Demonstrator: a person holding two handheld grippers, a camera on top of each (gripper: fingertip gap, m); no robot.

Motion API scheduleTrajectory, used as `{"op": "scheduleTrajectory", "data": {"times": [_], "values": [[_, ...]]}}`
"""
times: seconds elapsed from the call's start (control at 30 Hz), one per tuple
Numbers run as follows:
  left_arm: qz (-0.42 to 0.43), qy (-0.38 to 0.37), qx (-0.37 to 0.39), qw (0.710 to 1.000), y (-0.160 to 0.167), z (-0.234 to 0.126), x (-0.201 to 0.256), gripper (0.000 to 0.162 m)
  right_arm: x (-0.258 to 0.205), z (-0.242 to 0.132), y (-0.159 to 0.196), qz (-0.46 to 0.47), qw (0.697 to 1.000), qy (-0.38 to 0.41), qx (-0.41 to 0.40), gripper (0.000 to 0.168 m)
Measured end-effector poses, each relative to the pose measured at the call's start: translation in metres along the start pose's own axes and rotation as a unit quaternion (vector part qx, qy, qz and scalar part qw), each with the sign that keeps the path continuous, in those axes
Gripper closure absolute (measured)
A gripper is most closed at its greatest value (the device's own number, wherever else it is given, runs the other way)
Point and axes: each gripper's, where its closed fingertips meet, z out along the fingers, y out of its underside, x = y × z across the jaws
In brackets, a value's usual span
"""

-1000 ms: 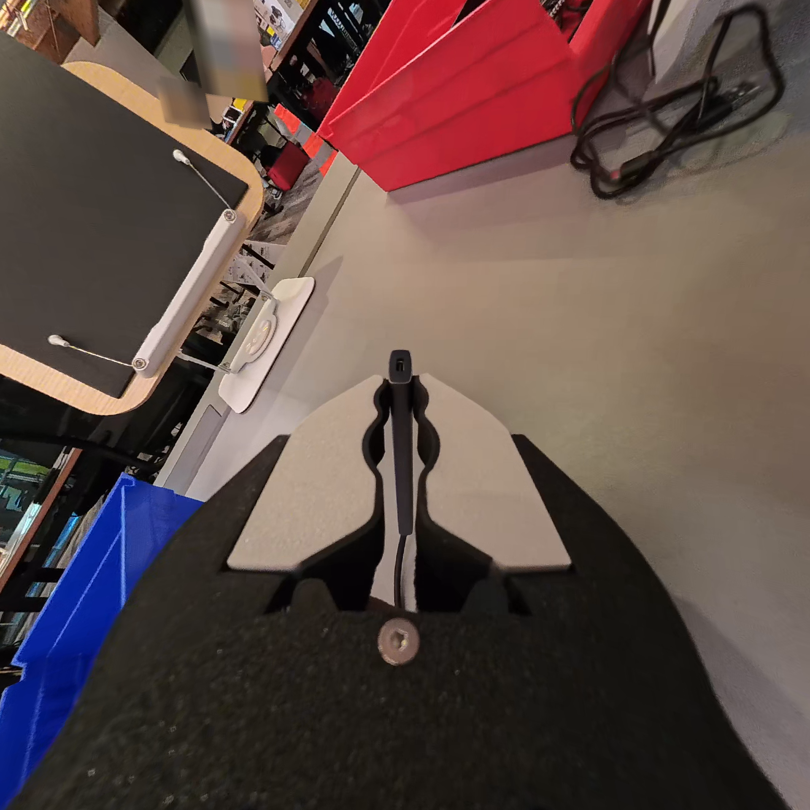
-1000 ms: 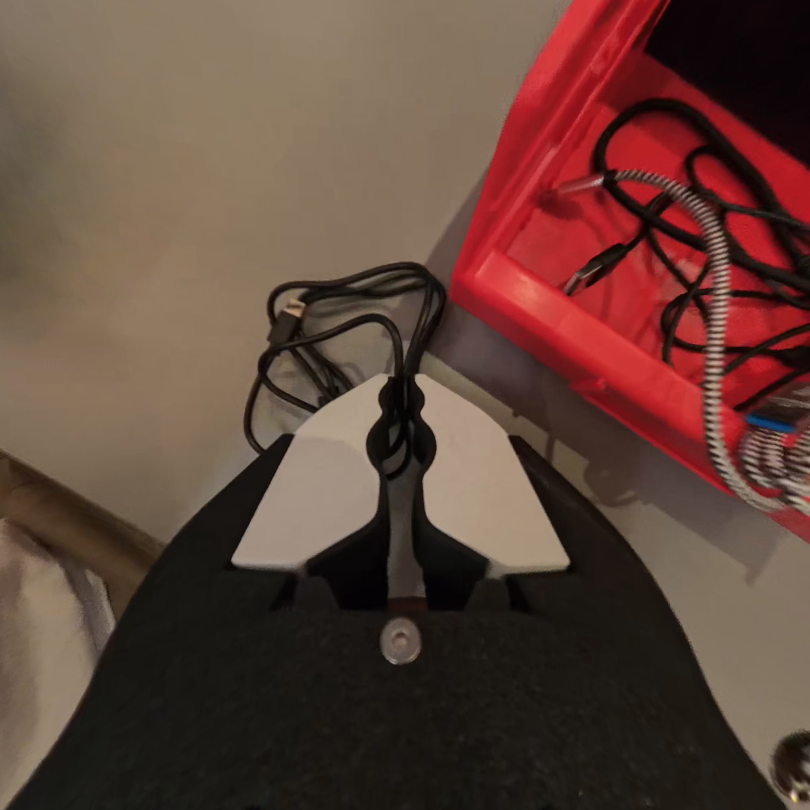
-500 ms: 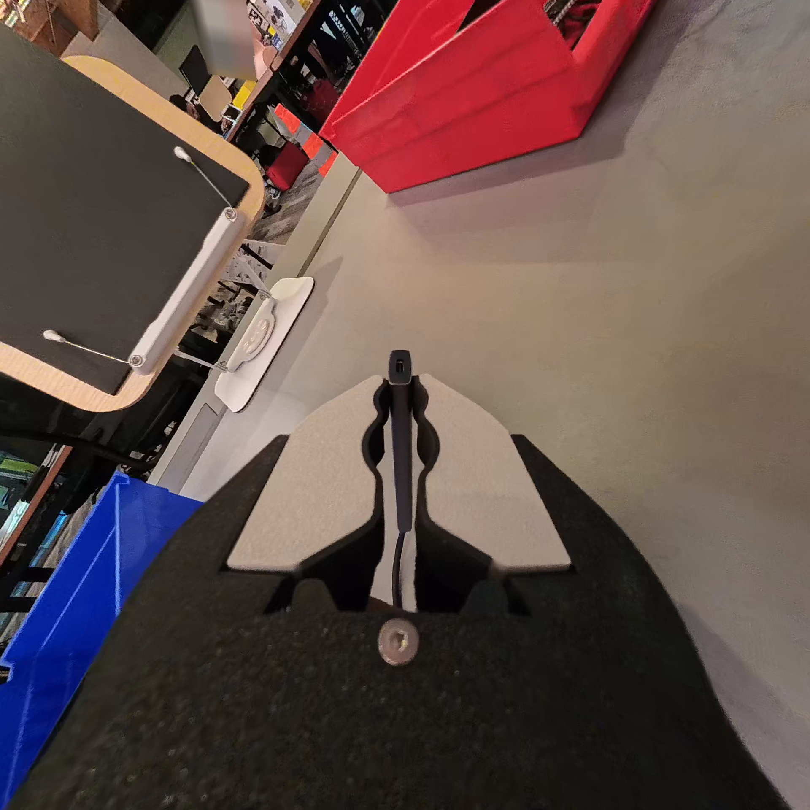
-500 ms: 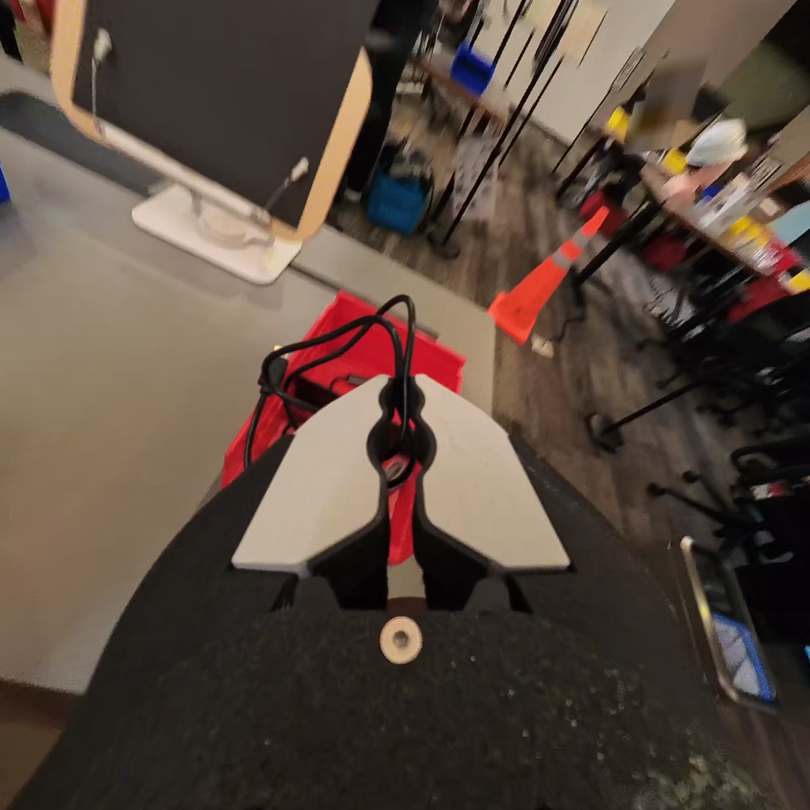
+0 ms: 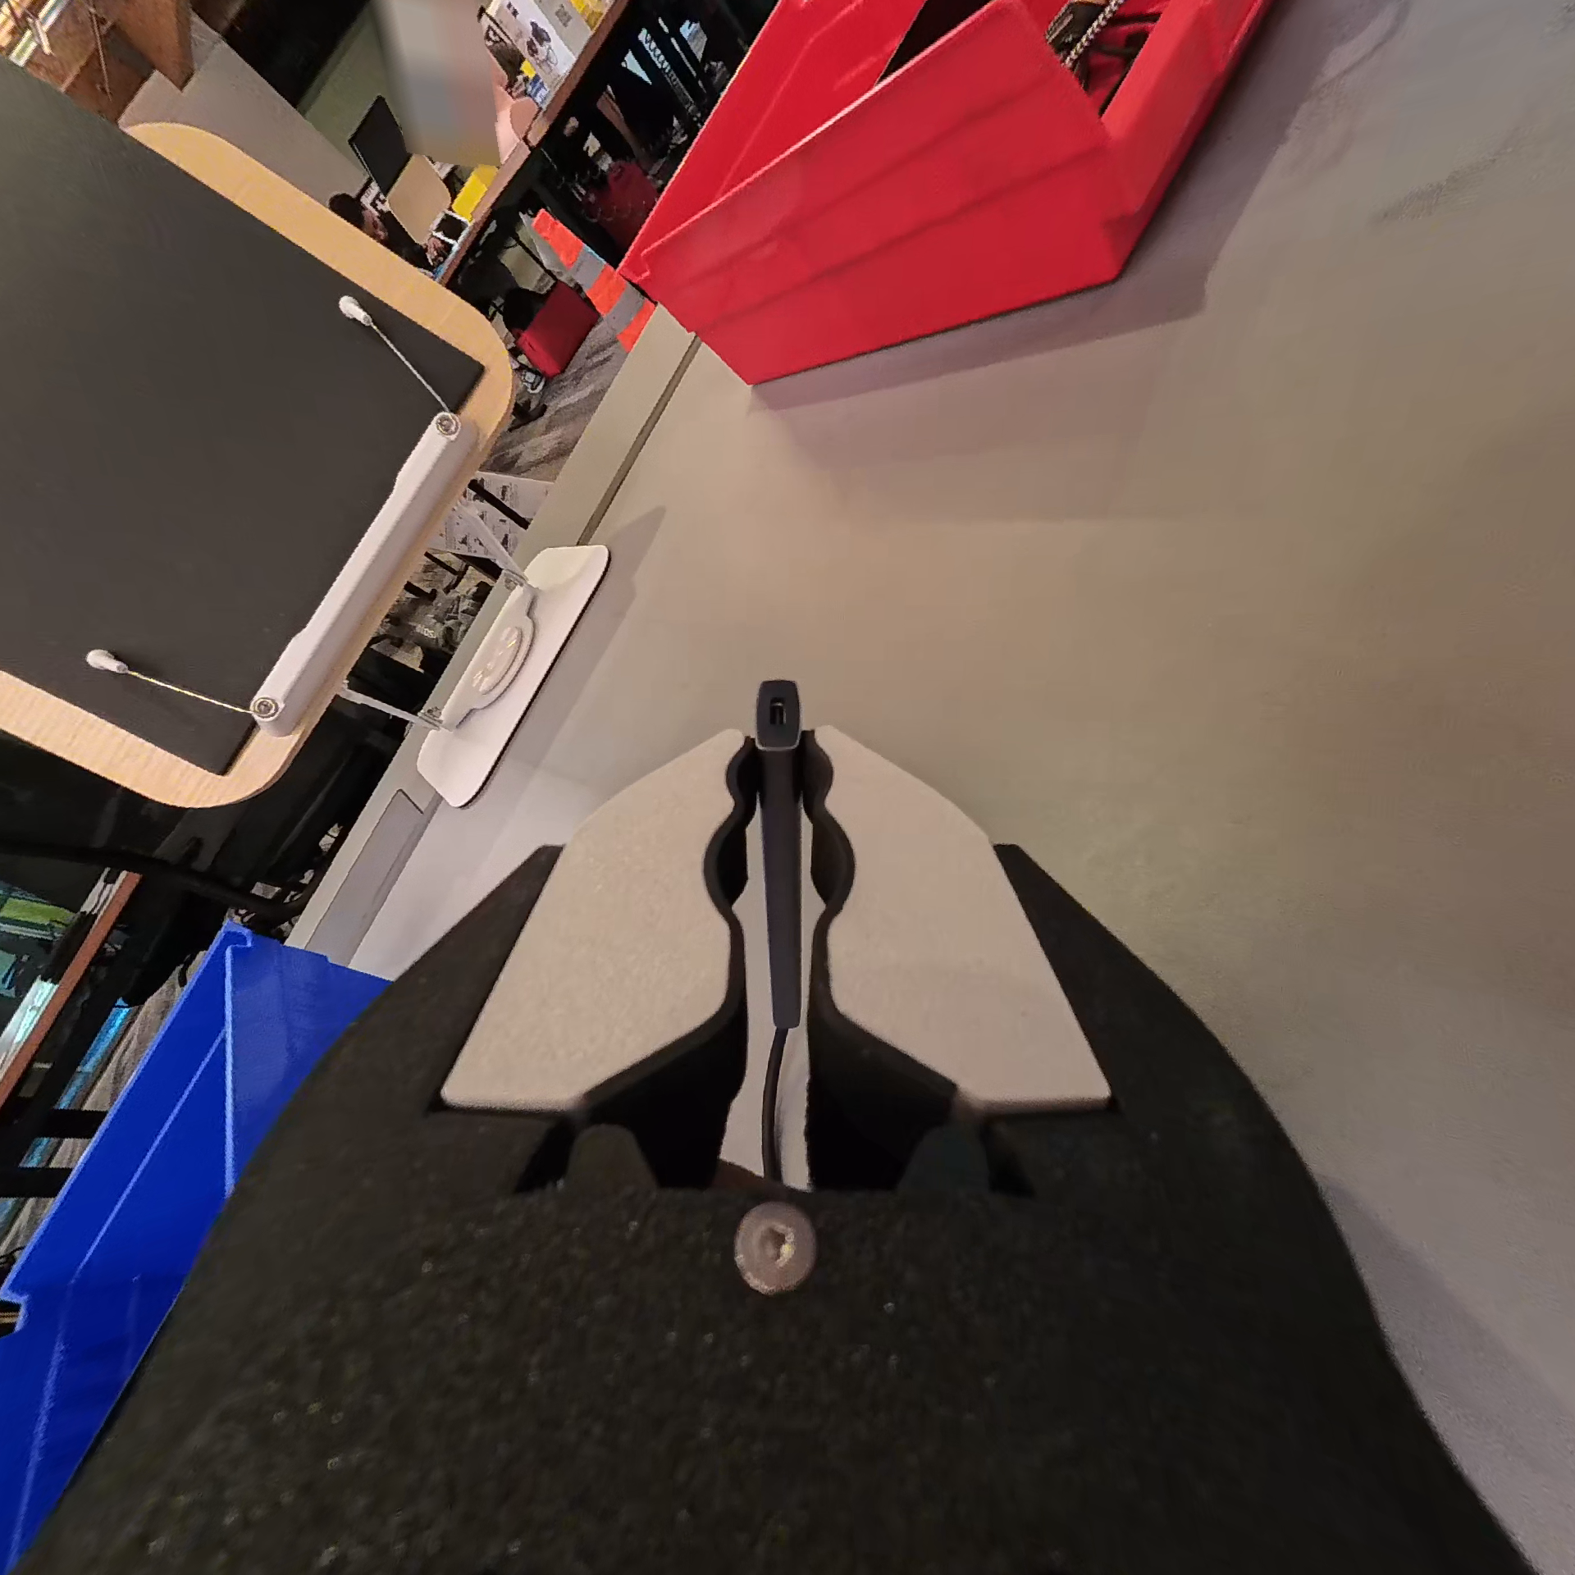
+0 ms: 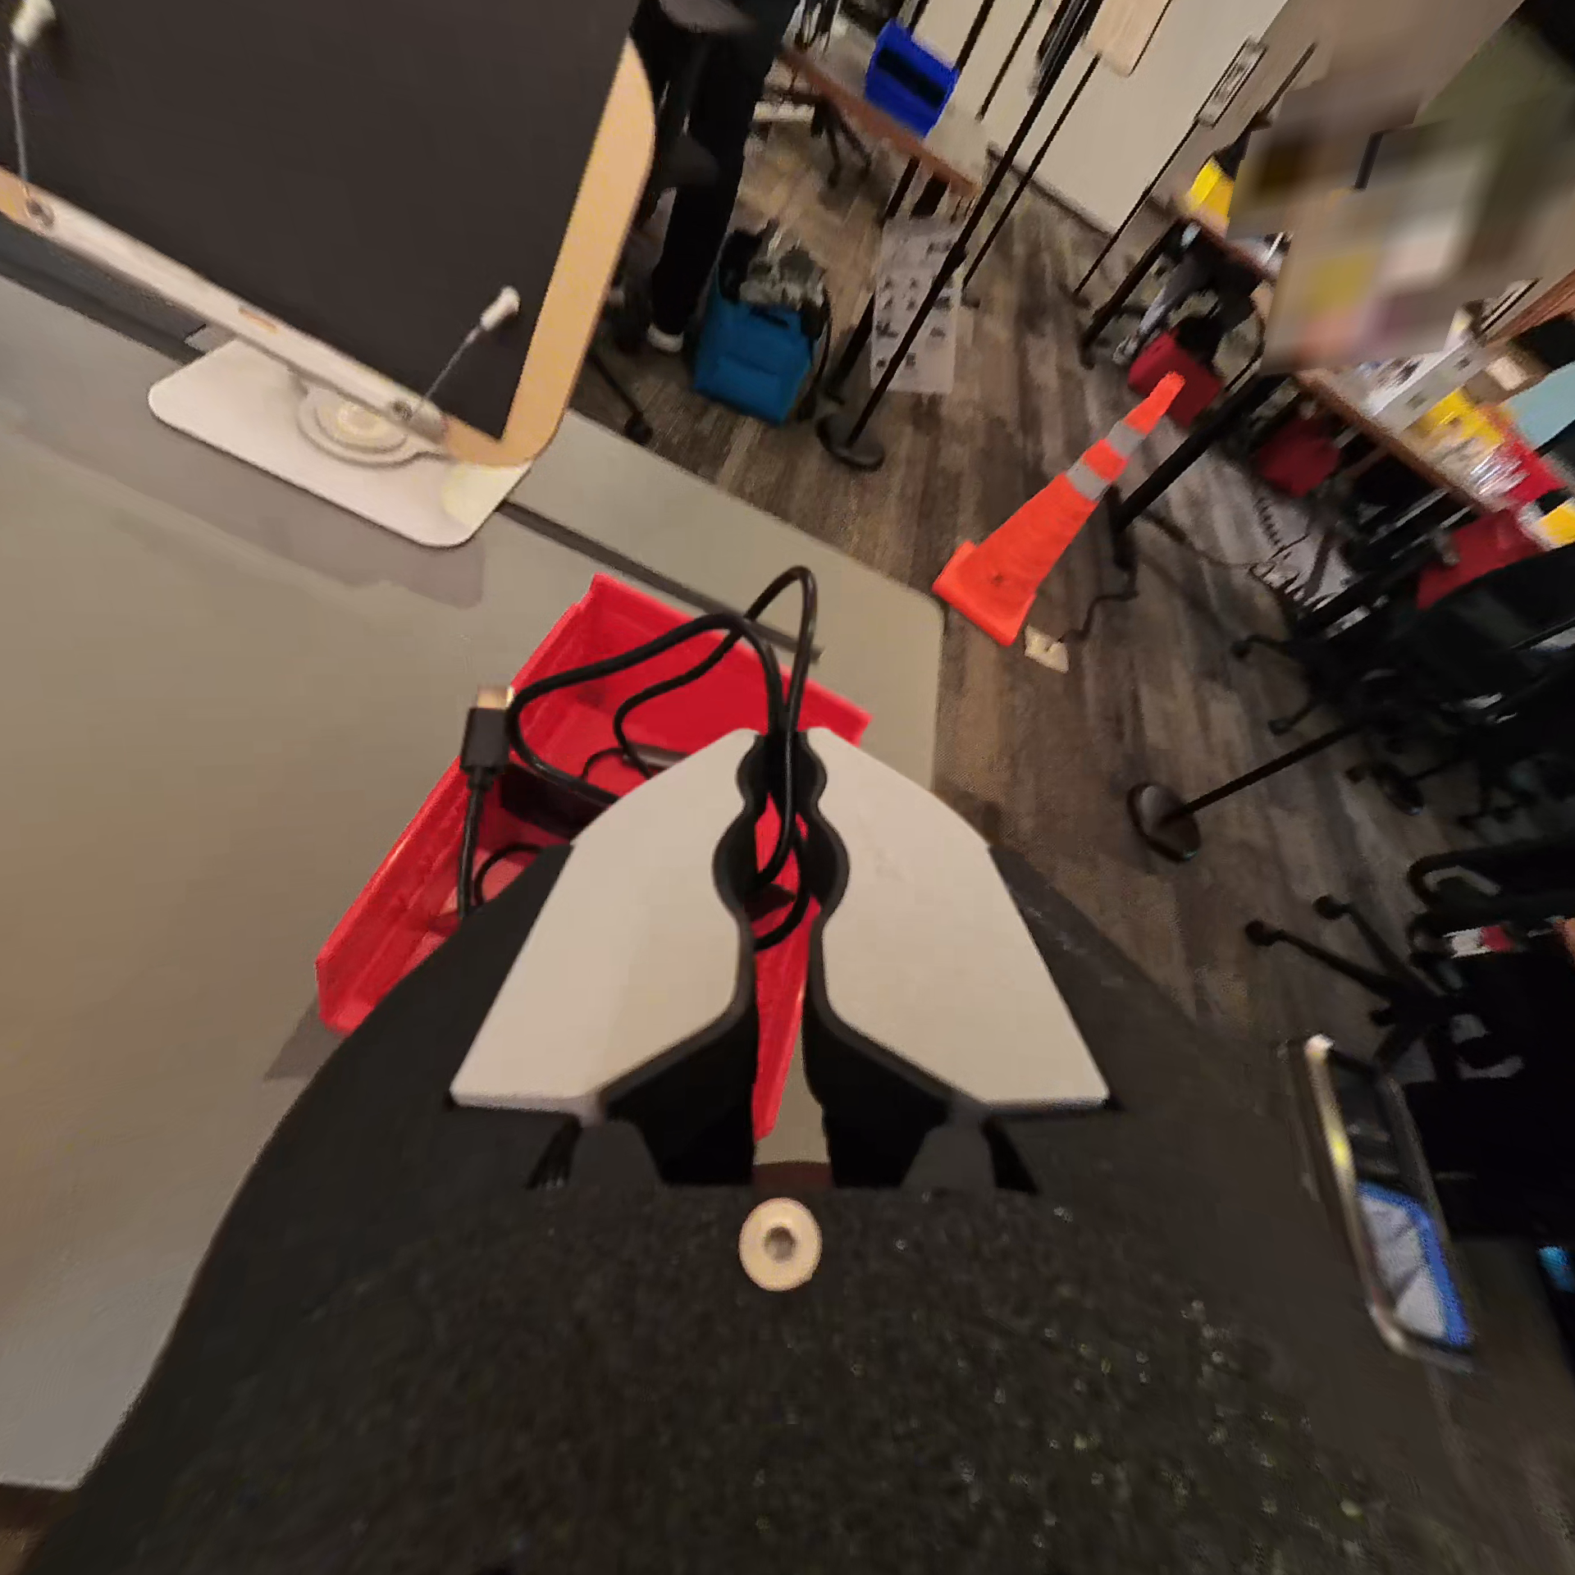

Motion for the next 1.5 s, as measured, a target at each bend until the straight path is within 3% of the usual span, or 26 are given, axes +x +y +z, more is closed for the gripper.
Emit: {"op": "scheduleTrajectory", "data": {"times": [0.13,0.27,0.37,0.47,0.53,0.63,0.7,0.77,0.83,0.9,0.97,1.03,1.1,1.13,1.23,1.3,1.37,1.43,1.5], "values": [[-0.003,0.003,0.001,1.0,0.0,0.001,0.001,0.153,-0.03,0.046,0.063,0.018,0.995,-0.057,-0.084,0.164],[0.0,0.007,0.004,1.0,-0.003,0.0,0.004,0.153,-0.078,0.102,0.152,0.004,0.962,-0.149,-0.227,0.163],[-0.002,0.01,0.006,1.0,-0.004,0.001,0.007,0.153,-0.105,0.134,0.185,0.029,0.94,-0.178,-0.289,0.162],[-0.031,0.015,0.012,0.999,-0.006,-0.001,0.003,0.153,-0.107,0.146,0.195,0.046,0.934,-0.149,-0.322,0.129],[-0.061,0.013,0.02,0.998,-0.007,-0.004,-0.007,0.153,-0.096,0.139,0.189,0.049,0.942,-0.109,-0.313,0.118],[-0.148,0.017,0.044,0.988,-0.013,-0.012,-0.035,0.153,-0.081,0.11,0.166,0.045,0.962,-0.059,-0.264,0.119],[-0.242,0.048,0.083,0.966,-0.024,-0.02,-0.055,0.153,-0.096,0.089,0.133,0.063,0.978,-0.086,-0.182,0.122],[-0.349,0.117,0.137,0.92,-0.039,-0.028,-0.071,0.153,-0.138,0.07,0.094,0.087,0.978,-0.169,-0.085,0.123],[-0.429,0.171,0.196,0.865,-0.057,-0.035,-0.088,0.153,-0.21,0.045,0.057,0.104,0.94,-0.325,0.003,0.123],[-0.464,0.227,0.23,0.824,-0.072,-0.038,-0.096,0.153,-0.287,0.008,0.03,0.125,0.855,-0.499,0.062,0.123],[-0.459,0.28,0.243,0.807,-0.087,-0.039,-0.093,0.153,-0.337,-0.021,0.015,0.132,0.778,-0.606,0.096,0.123],[-0.44,0.308,0.249,0.806,-0.1,-0.04,-0.088,0.153,-0.36,-0.031,-0.001,0.13,0.747,-0.634,0.153,0.131],[-0.419,0.331,0.252,0.807,-0.111,-0.042,-0.08,0.153,-0.374,-0.025,-0.004,0.12,0.748,-0.632,0.164,0.134],[-0.412,0.338,0.252,0.808,-0.114,-0.042,-0.076,0.153,-0.38,-0.024,0.0,0.108,0.744,-0.642,0.149,0.155],[-0.41,0.333,0.244,0.814,-0.113,-0.042,-0.071,0.151,-0.378,-0.025,0.006,0.077,0.75,-0.64,0.15,0.159],[-0.424,0.308,0.229,0.821,-0.102,-0.041,-0.075,0.127,-0.364,-0.021,0.007,0.065,0.768,-0.619,0.15,0.159],[-0.434,0.275,0.199,0.835,-0.08,-0.039,-0.074,0.117,-0.332,-0.01,0.002,0.062,0.797,-0.58,0.157,0.159],[-0.456,0.26,0.191,0.829,-0.062,-0.04,-0.068,0.131,-0.28,-0.001,-0.017,0.056,0.83,-0.522,0.188,0.159],[-0.498,0.256,0.19,0.806,-0.046,-0.04,-0.058,0.138,-0.218,0.003,-0.045,0.05,0.859,-0.452,0.235,0.159]]}}
